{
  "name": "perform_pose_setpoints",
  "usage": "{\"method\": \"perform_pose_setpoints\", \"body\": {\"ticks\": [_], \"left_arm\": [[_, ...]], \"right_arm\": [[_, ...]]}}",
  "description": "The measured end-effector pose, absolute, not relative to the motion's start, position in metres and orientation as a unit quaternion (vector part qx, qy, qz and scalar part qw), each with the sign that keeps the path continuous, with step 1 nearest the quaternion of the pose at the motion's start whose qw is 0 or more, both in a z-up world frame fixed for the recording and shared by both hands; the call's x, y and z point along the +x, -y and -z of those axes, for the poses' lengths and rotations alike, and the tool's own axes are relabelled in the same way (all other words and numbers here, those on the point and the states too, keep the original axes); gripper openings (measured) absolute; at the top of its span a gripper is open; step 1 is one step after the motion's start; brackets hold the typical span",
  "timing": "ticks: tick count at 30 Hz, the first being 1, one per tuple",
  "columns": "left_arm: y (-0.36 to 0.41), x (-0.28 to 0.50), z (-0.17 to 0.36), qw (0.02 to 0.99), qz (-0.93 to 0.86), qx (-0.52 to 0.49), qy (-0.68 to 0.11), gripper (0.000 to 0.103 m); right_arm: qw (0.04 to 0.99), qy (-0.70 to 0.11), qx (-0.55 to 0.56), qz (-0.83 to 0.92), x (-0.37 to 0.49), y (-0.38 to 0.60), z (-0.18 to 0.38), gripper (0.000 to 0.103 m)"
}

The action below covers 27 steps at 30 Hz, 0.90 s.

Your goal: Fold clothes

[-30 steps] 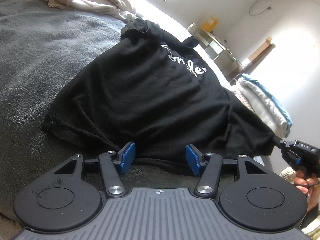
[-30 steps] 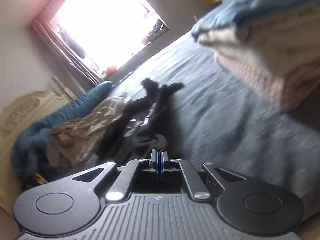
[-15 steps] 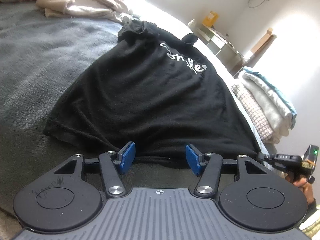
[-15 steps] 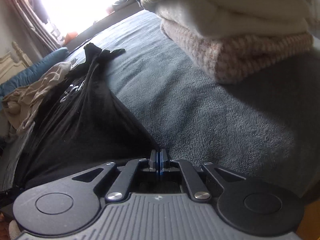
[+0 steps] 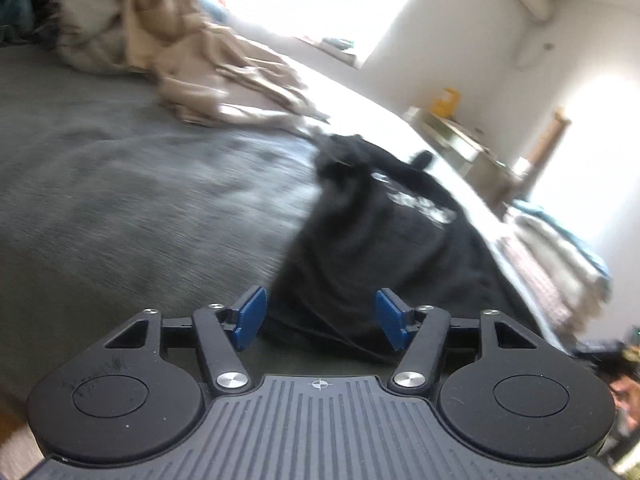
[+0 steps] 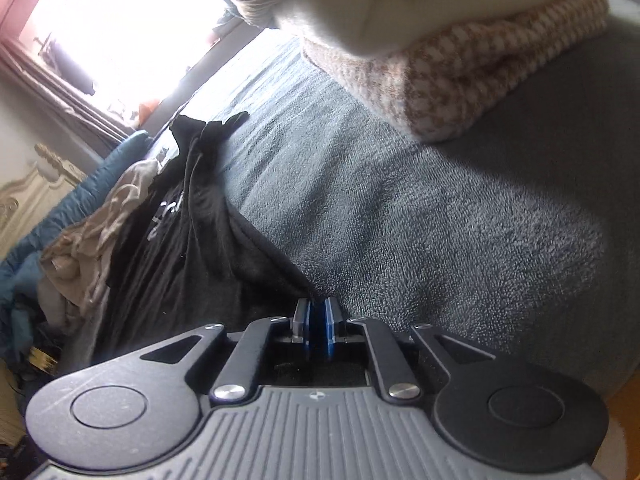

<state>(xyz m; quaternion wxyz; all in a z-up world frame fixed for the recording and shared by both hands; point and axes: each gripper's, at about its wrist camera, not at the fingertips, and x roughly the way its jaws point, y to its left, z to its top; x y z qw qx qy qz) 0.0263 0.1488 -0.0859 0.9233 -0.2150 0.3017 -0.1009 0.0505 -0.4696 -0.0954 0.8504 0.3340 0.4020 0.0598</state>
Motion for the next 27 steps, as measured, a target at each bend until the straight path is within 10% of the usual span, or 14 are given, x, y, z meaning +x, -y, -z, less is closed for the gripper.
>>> {"method": "perform_pose_setpoints", "body": {"ticks": [13, 24, 27], "left_arm": [[-0.133, 0.06, 0.111, 0.918, 0.129, -0.151, -0.343, 0.035], [-0.153, 0.069, 0.115, 0.889, 0.14, -0.234, -0.369, 0.037], [-0.141, 0.069, 0.109, 0.898, 0.128, -0.2, -0.371, 0.019]], "right_arm": [[0.834, -0.422, 0.34, -0.101, 0.058, 0.463, 0.099, 0.018], [0.82, -0.422, 0.368, -0.12, 0.058, 0.467, 0.107, 0.018], [0.822, -0.416, 0.368, -0.121, 0.056, 0.465, 0.104, 0.009]]}}
